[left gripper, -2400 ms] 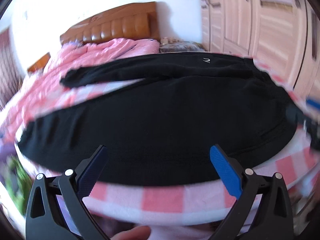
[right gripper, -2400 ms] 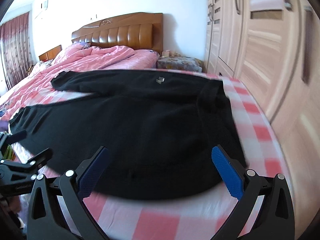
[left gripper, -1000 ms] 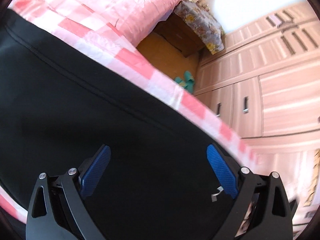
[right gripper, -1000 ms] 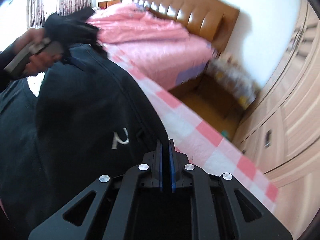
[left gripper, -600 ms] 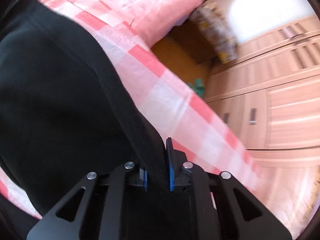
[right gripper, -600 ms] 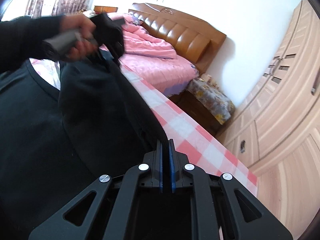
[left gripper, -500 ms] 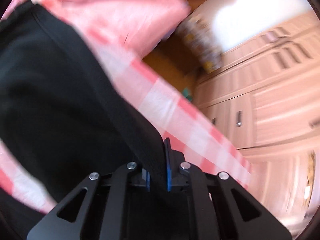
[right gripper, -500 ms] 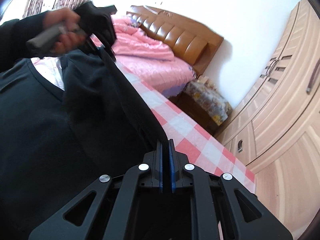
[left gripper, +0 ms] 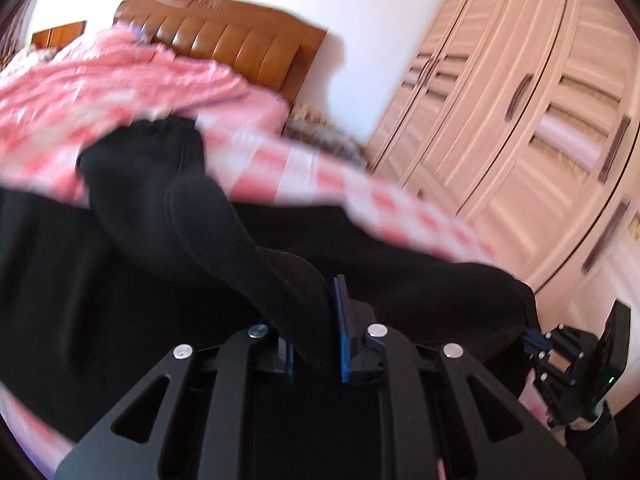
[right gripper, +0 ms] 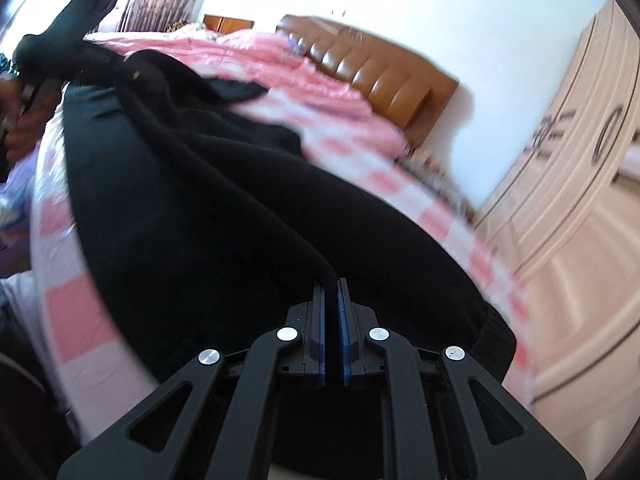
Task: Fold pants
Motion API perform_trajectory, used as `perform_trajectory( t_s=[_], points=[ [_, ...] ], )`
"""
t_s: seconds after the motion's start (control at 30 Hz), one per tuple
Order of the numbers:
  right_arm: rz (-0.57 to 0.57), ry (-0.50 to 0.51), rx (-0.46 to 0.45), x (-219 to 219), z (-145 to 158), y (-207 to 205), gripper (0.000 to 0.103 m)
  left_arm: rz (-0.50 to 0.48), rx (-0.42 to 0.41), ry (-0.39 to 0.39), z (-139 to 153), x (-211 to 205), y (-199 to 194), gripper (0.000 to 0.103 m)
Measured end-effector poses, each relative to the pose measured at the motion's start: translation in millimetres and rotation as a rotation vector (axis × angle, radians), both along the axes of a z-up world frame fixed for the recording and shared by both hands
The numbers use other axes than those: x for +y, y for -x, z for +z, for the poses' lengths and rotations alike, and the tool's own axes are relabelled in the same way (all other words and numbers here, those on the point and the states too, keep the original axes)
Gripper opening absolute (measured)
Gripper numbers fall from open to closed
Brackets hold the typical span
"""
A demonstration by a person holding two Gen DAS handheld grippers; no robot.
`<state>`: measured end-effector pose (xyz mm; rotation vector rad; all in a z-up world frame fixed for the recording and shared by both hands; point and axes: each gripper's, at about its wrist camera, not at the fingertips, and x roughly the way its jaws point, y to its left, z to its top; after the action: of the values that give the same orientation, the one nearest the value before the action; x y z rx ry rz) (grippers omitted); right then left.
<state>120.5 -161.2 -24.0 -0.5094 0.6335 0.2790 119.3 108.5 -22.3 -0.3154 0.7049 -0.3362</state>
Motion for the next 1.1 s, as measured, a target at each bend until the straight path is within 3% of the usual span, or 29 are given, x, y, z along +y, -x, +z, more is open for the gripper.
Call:
perform_trajectory(
  t_s=[0.13,0.27,0.37,0.43,0.47,0.5,0.53,0.57,0.63,0.73,0.9,1.1],
  points=[
    [-0.030,0.002,0.021,8,-9,5,0.014,0.013,0.129,0.035,-50,12,-1,0.018],
    [-0.083,-0.023,0.065,11,-3,11,0.016,0.004,0.145,0.062,-52,23,-9,0.026],
    [-0.154,-0.144,0.084,-1,-3,53,0.025,0.020,0.152,0.094,-49,27,-10,0.042],
    [-0.214,-0.281,0.098,-23,-3,70,0.029,0.017,0.148,0.105,-51,26,-8,0.046],
    [-0.251,-0.354,0.107,-38,-3,76,0.042,0.016,0.145,0.105,-51,24,-9,0.048],
    [-0.290,-0.440,0.116,-55,-2,80,0.077,0.015,0.143,0.102,-51,24,-9,0.051],
    [-0.366,-0.527,0.108,-76,-2,86,0.095,0.012,0.143,0.100,-50,22,-10,0.053],
    [-0.411,-0.606,0.092,-93,-2,91,0.099,0.008,0.143,0.101,-49,20,-11,0.057],
    [-0.437,-0.793,0.095,-123,-5,101,0.099,0.009,0.145,0.098,-48,17,-12,0.060],
    [-0.480,-0.909,0.093,-144,-6,100,0.090,0.017,0.144,0.086,-48,15,-11,0.063],
    [-0.447,-0.986,0.120,-142,-4,79,0.088,0.016,0.141,0.068,-49,13,-9,0.065],
    [-0.515,-1.050,0.226,-151,-24,55,0.088,0.011,0.145,0.056,-48,10,-10,0.067]
  ],
)
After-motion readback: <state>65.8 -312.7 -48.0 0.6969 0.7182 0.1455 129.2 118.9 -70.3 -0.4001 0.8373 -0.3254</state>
